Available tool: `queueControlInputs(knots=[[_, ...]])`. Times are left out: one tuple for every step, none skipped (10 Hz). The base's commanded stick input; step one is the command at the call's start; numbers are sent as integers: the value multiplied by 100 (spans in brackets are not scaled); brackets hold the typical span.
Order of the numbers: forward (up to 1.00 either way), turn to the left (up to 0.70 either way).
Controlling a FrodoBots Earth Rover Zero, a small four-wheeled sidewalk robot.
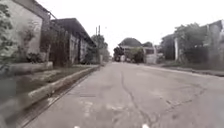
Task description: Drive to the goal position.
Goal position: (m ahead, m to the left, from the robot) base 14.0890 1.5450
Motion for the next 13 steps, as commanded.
queueControlInputs(knots=[[100, 2], [100, 2], [100, 2], [100, 2], [100, 2], [100, 2], [100, 2], [100, 2], [100, 2], [100, 2], [100, 2], [100, 0], [100, 0]])
